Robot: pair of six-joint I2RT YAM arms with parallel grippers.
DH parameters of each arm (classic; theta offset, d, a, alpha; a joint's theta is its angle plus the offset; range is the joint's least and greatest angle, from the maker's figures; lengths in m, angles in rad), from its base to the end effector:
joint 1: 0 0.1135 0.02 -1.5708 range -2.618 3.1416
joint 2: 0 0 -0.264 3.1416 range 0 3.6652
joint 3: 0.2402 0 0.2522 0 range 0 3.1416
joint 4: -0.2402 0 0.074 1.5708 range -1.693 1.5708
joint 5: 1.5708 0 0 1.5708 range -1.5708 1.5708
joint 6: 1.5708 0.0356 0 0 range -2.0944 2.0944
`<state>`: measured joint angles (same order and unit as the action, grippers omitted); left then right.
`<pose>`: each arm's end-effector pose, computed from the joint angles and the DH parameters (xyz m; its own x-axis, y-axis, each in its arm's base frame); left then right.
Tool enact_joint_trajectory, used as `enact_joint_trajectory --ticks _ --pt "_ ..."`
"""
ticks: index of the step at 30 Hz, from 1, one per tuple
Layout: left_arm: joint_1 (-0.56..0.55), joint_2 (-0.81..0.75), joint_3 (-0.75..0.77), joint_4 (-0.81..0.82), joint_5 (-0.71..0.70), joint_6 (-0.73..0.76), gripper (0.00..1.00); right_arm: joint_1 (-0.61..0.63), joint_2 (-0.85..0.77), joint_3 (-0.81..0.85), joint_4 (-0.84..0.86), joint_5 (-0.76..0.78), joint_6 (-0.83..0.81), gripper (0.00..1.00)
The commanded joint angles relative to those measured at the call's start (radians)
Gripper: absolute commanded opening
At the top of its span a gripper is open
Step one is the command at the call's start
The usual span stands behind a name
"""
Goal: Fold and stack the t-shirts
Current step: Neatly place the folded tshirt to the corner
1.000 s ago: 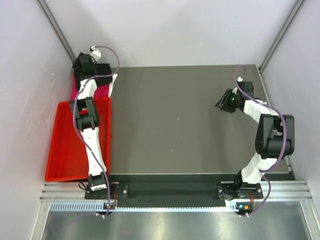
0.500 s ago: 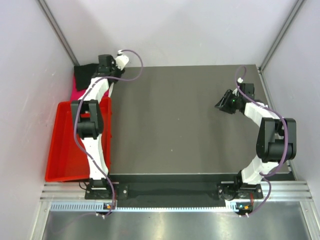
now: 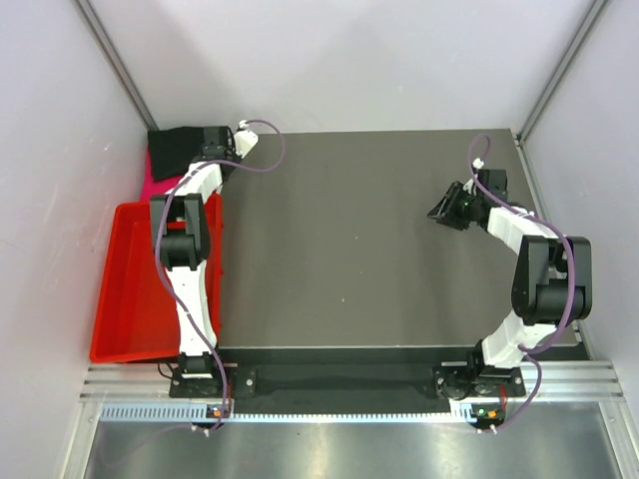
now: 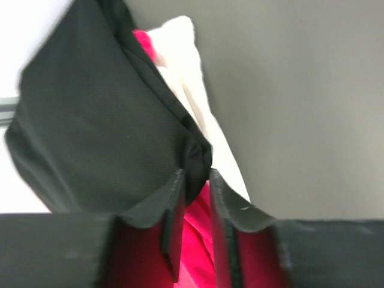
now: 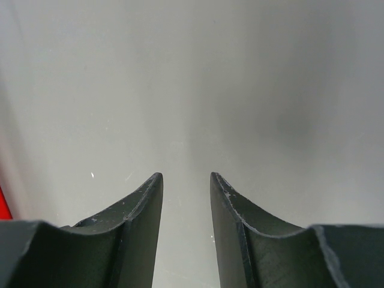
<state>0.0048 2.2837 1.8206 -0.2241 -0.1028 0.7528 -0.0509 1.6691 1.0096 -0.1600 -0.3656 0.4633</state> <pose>0.5232 0.0062 0.1880 -0.5204 0.6776 -0.5196 0.3723 0.7277 0.5760 0.3497 -0.0051 0.1952 -0.7406 0.4556 -0.4939 0.1507 0.8289 0.5388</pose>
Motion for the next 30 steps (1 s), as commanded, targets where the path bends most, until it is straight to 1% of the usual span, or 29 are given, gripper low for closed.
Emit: enact_joint_trajectory --ticks 1,2,5,6,9,14,18,20,25,29,30 --pt "-0.002 -0.035 -0.032 0.110 -0.035 0.025 0.24 -0.017 -0.016 0.004 0.043 -0.022 -0.012 0.38" --pt "-0.003 -0.036 -0.035 0.121 -0.038 0.032 0.18 -0.018 -0.014 0.004 0.045 -0.024 -0.011 0.38" --pt "-0.002 -0.039 -0.040 0.164 -0.057 0.031 0.06 -0.020 -0.015 0.000 0.047 -0.029 -0.009 0.38" --pt "-0.002 -0.043 -0.041 0.170 -0.057 0.030 0.01 -0.020 -0.017 -0.002 0.048 -0.027 -0.011 0.38" --pt "0.000 -0.072 -0.056 0.155 -0.023 0.026 0.00 -0.023 -0.017 -0.011 0.050 -0.029 -0.011 0.38" --pt "-0.002 -0.118 -0.124 0.174 -0.005 0.075 0.00 -0.029 -0.020 -0.020 0.059 -0.047 -0.006 0.38" --pt "0.012 -0.176 -0.159 0.118 0.023 0.111 0.00 -0.032 -0.026 -0.034 0.060 -0.052 -0.012 0.37" --pt "0.023 -0.213 -0.176 0.117 0.026 0.132 0.00 -0.033 -0.025 -0.039 0.060 -0.055 -0.014 0.37" --pt "0.067 -0.239 -0.138 0.014 0.074 0.169 0.00 -0.036 -0.029 -0.054 0.074 -0.067 -0.009 0.37" --pt "0.075 -0.257 -0.202 -0.020 0.098 0.217 0.00 -0.040 -0.035 -0.055 0.074 -0.068 -0.008 0.37" --pt "0.077 -0.260 -0.216 -0.032 0.129 0.220 0.00 -0.041 -0.035 -0.055 0.074 -0.075 -0.009 0.37"
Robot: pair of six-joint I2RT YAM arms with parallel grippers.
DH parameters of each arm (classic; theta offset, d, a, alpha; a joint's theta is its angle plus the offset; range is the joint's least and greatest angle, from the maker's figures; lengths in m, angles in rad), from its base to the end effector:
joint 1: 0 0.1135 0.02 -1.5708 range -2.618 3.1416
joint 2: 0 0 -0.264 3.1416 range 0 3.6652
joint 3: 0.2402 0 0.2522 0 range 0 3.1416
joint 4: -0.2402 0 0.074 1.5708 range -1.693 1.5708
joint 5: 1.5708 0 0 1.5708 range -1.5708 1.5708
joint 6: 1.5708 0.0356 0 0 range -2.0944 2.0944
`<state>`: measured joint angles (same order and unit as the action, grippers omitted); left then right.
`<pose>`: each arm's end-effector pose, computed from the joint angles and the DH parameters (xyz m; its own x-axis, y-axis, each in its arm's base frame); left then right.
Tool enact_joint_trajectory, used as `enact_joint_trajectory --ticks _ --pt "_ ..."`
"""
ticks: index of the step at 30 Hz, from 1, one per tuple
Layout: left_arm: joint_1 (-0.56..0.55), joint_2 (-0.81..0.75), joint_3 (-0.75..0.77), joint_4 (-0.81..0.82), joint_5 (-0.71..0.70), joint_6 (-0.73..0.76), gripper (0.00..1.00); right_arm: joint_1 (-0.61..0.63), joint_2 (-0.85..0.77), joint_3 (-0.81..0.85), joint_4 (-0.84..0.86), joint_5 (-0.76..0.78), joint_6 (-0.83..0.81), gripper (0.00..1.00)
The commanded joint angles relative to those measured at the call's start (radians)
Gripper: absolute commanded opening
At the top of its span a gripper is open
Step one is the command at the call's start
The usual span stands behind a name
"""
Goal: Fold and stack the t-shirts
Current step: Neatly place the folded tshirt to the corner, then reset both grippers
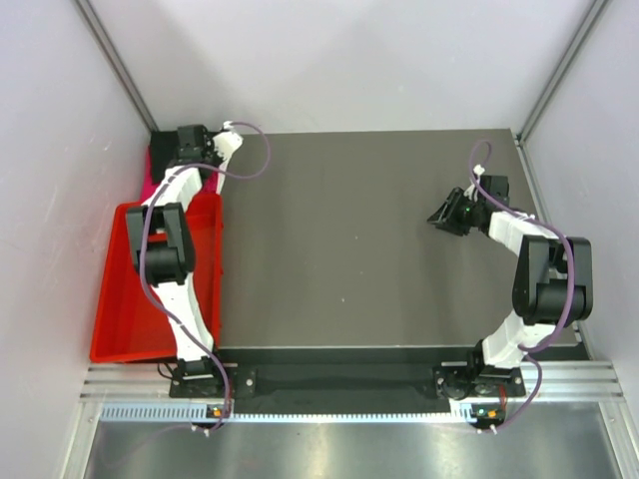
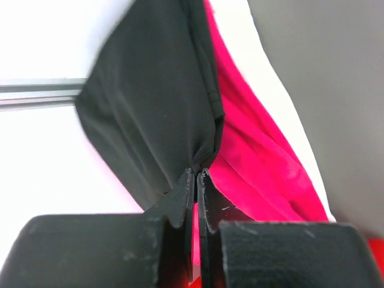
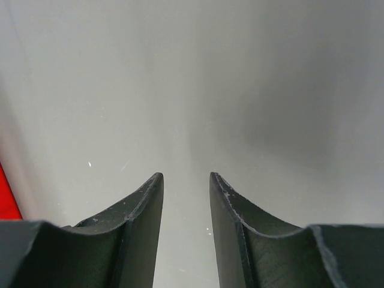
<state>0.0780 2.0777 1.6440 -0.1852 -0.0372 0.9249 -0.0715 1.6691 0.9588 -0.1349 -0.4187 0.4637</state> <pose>0.4833 0.0391 0.2322 -0.4344 0.7665 -0.4730 0.3968 0.6343 0.6634 0.3416 -0.0100 0.1823 -0.7586 0.4640 -0.4575 0.1514 0.8084 0.5688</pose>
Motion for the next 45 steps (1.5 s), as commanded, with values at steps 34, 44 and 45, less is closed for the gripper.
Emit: enact_joint_trajectory --ticks 34,44,45 --pt "0.000 -0.149 0.077 -0.401 0.434 -0.214 0.80 -0.050 -0.068 -0.006 0.041 -0.045 0.000 0.41" --pt "-0.191 -0.444 -0.176 -0.494 0.277 -0.279 0.87 -0.054 -0.242 -0.100 0.014 0.038 -0.020 0.53" --pt "-0.196 -0.473 -0.249 -0.499 0.270 -0.294 0.99 -0.053 -0.265 -0.129 0.012 0.053 -0.028 0.54"
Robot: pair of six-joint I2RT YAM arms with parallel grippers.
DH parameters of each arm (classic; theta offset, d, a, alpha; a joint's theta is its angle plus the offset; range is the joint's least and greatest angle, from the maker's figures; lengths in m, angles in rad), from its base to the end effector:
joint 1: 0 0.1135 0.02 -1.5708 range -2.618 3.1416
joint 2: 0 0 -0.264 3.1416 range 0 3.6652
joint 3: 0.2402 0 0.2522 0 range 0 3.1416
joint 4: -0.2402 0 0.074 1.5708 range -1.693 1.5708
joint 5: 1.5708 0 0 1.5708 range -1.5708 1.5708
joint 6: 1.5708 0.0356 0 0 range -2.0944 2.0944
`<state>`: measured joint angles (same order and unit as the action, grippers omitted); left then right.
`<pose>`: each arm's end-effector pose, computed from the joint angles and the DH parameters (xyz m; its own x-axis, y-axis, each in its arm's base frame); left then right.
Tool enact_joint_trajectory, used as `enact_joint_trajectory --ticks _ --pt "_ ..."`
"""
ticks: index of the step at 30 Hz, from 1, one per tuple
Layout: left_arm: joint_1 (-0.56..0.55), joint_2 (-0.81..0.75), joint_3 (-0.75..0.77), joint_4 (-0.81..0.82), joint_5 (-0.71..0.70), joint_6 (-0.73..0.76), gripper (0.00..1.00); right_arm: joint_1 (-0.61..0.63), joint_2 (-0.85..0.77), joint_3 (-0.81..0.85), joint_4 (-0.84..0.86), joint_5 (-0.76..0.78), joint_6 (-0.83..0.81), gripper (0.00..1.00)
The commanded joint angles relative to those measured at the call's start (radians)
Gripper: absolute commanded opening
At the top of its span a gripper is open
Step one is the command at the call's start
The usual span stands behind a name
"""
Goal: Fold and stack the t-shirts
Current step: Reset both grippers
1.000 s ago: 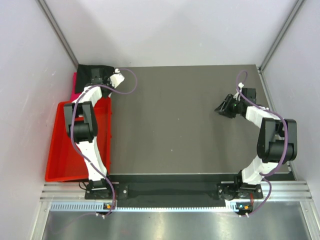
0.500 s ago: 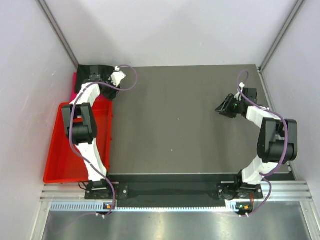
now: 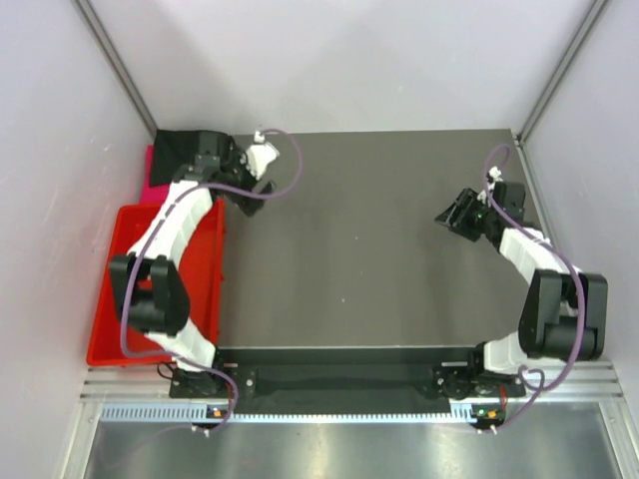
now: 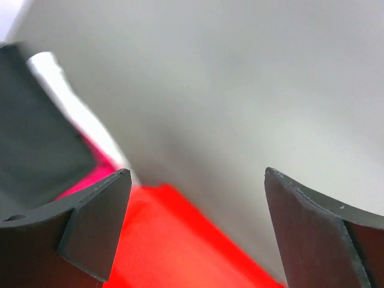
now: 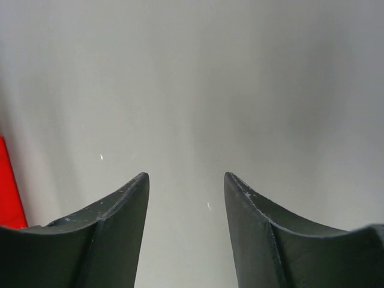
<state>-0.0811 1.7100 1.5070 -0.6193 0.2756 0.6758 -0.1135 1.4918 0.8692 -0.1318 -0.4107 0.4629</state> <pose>0.3803 -0.0406 0.3050 -0.4056 0.6369 -0.6557 0.6617 0.6995 0.2701 0.3105 -0.0211 0.2095 -0.6915 0.4909 -0.5299 0.1381 0.8099 0.5700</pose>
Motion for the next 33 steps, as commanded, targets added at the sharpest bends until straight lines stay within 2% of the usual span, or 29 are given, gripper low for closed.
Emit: enact_joint_trajectory --ticks 1,6,9,16,21,24,33 --pt "-0.040 -0.162 -0.146 -0.074 -0.042 -0.059 0.99 -0.012 -0.137 -0.056 0.006 0.052 -0.029 0.54" --pt "-0.040 -0.335 -0.383 -0.155 0.003 -0.099 0.99 -0.012 -0.309 -0.186 -0.025 0.107 -0.043 0.61" --pt "-0.040 -0.493 -0.516 -0.162 -0.004 -0.123 0.99 -0.012 -0.430 -0.263 -0.048 0.131 -0.044 0.65" --pt "-0.040 -0.785 -0.797 0.007 -0.095 -0.255 0.99 -0.012 -0.675 -0.375 -0.121 0.184 -0.076 0.70" --pt "-0.040 -0.938 -0.953 0.141 -0.205 -0.307 0.99 -0.012 -0.761 -0.433 -0.118 0.214 -0.079 0.71" --pt "-0.040 -0.943 -0.970 0.170 -0.250 -0.324 0.99 -0.012 -0.772 -0.438 -0.120 0.222 -0.084 0.71" --pt "-0.039 -0.992 -0.982 0.133 -0.220 -0.292 0.99 -0.012 -0.820 -0.435 -0.095 0.182 -0.069 0.71"
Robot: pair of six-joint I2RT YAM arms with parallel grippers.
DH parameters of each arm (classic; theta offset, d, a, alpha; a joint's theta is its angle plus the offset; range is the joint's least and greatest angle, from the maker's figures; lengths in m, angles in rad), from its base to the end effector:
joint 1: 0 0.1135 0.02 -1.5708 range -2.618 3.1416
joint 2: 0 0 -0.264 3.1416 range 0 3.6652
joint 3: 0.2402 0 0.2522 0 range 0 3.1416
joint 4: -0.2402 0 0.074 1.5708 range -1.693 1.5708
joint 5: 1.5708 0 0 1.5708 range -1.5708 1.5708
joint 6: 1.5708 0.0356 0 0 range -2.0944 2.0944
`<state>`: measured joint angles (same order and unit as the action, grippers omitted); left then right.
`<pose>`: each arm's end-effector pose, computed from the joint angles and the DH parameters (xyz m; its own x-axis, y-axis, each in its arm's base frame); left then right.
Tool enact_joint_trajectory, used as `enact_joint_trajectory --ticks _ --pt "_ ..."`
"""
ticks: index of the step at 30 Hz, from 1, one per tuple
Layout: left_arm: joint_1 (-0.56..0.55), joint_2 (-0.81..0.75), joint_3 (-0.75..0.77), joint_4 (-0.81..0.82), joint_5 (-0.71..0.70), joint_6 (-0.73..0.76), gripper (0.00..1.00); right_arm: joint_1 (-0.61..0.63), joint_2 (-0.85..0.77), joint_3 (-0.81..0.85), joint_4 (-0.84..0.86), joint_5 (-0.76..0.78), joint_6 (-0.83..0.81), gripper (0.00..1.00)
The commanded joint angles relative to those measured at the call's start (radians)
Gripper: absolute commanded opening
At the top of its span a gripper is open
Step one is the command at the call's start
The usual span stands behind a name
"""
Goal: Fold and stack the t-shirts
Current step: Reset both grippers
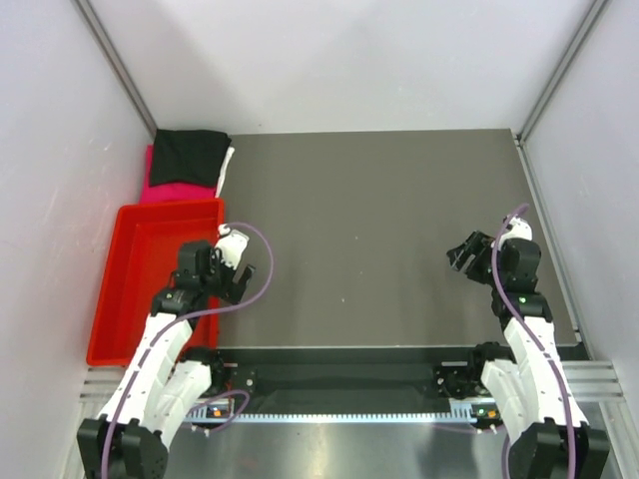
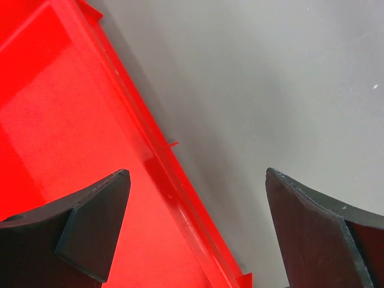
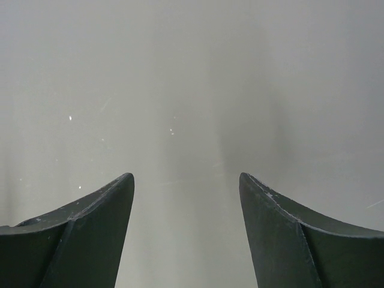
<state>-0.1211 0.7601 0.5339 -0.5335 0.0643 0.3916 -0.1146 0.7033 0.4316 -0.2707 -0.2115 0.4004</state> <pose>0.1588 -0.0216 0.2235 -0.5682 0.4529 -0.6870 0.4151 0.8787 0.2358 0.1637 -0.0113 0.2201 -0.4983 0.4410 -0.7465 0.1384 0.8904 0.4336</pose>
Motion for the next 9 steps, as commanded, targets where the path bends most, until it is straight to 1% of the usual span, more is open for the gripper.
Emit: enact_joint_trajectory --ticks 1,3,6,9 --pt "0.001 -0.048 -0.014 0.050 -0.012 -0.008 0.99 -0.011 -0.034 0.001 0.042 -0.022 -0.005 0.71" --pt "0.003 -0.056 -0.018 0.058 -0.038 -0.017 0.99 -0.011 -0.037 -0.002 0.041 -0.038 -0.006 0.71" --pt "0.005 -0.051 -0.012 0.044 0.004 0.006 0.99 -0.011 -0.039 -0.008 0.039 -0.046 -0.005 0.72" --pt "0.006 -0.045 0.009 0.041 -0.006 -0.017 0.99 -0.011 -0.041 -0.008 0.038 -0.049 -0.006 0.72"
